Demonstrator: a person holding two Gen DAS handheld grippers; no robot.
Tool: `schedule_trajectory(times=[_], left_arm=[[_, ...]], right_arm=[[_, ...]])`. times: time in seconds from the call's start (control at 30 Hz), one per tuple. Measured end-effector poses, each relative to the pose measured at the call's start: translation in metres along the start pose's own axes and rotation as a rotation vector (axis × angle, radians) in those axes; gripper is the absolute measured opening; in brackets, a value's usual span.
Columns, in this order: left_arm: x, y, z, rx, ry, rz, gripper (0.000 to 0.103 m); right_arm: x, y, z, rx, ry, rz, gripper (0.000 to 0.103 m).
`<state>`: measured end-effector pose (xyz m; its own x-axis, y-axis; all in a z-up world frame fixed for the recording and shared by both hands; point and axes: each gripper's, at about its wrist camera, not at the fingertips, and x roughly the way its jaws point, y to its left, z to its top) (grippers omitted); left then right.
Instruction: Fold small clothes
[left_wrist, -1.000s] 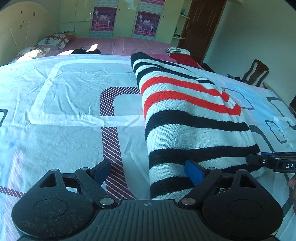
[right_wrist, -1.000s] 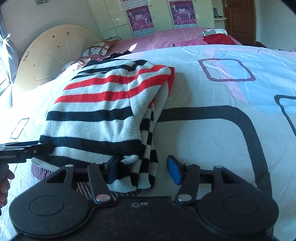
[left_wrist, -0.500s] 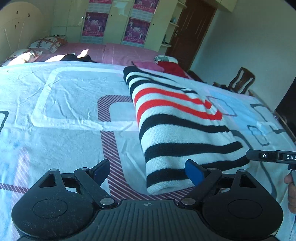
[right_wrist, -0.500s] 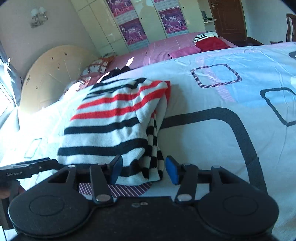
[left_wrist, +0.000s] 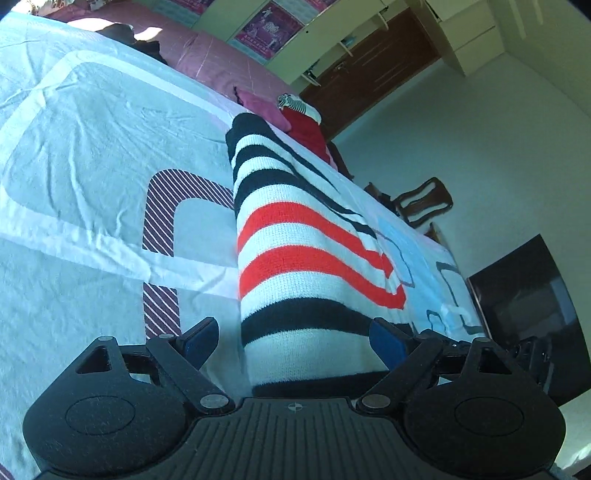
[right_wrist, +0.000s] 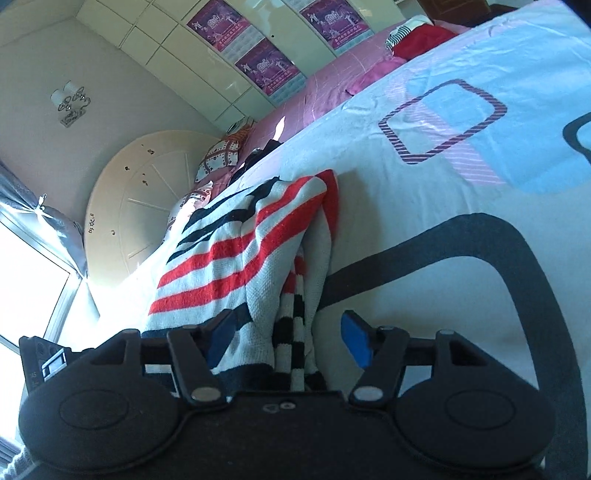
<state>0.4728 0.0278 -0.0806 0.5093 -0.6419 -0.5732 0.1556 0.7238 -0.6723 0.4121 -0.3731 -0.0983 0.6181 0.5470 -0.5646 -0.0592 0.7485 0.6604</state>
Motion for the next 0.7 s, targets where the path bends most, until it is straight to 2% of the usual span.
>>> schedule_trajectory(times=[0.07,0.17,0.27,0.5,0.7], left_arm=[[0.012,0.006,0.004,-0.022,0.021,0.005,0.087],[0.022,0.015,0.008,-0.088,0.013,-0.051,0.088],[0.033,0.024,0.014,-0.179,0.012,-0.124,0.097],[0.057,0.009,0.025,-0.109,0.058,-0.115,0.098],[0.067,0.002,0.028,-0.085,0.053,-0.112,0.097]], right_arm=[[0.010,-0.009,0.005,0.040,0.027,0.020,0.068],[0.018,-0.016,0.010,0.060,0.044,0.058,0.076],[0.024,-0.018,0.016,0.070,0.064,0.094,0.081],[0.038,-0.017,0.028,0.036,0.113,0.139,0.085],[0.046,-0.014,0.033,-0.008,0.138,0.177,0.084]])
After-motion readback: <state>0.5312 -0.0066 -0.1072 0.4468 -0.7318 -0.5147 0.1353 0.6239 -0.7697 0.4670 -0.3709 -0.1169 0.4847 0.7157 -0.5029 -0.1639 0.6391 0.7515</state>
